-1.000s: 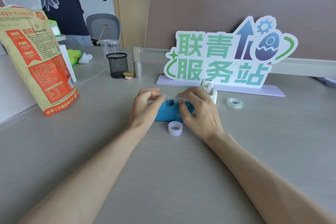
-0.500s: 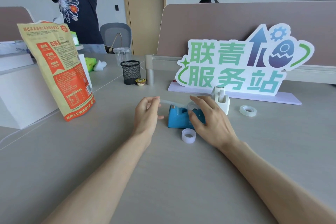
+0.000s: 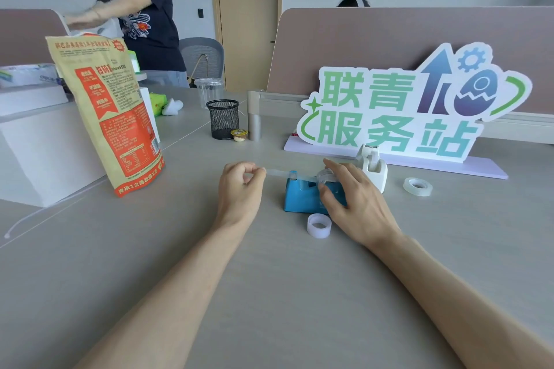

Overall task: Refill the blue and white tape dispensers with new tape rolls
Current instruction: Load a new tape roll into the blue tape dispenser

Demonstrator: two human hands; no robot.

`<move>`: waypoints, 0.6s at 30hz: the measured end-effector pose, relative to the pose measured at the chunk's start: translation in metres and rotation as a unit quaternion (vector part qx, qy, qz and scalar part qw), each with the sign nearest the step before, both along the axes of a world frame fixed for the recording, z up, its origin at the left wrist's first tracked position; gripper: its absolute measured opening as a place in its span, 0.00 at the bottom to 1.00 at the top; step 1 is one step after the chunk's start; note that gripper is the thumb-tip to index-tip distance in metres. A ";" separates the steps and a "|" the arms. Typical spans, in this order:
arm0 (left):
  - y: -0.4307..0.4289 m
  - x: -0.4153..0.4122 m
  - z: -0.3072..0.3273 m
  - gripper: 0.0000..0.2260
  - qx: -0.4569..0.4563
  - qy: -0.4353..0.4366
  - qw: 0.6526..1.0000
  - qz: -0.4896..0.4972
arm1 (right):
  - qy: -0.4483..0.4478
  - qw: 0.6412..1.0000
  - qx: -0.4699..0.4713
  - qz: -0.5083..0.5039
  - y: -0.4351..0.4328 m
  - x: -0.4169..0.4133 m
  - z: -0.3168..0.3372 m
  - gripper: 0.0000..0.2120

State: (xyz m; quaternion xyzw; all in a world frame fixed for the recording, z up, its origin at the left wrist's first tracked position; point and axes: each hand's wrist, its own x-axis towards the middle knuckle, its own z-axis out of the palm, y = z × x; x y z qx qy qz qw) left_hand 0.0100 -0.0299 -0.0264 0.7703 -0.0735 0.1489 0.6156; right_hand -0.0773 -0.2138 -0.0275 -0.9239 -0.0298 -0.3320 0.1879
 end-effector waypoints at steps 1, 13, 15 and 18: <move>0.000 0.000 0.000 0.03 0.001 0.002 1.000 -0.001 | 0.002 1.000 0.000 -0.002 0.000 0.000 0.000 0.25; 0.003 -0.003 -0.001 0.08 0.100 0.013 0.995 0.008 | 0.005 1.000 0.006 -0.002 0.001 -0.003 0.002 0.25; 0.003 -0.003 -0.002 0.06 0.132 0.008 0.991 0.006 | 0.006 1.000 0.006 -0.002 0.001 -0.002 0.002 0.24; 0.002 -0.005 -0.004 0.04 0.167 0.007 0.986 0.002 | 0.008 1.000 0.004 -0.002 0.001 -0.002 0.002 0.25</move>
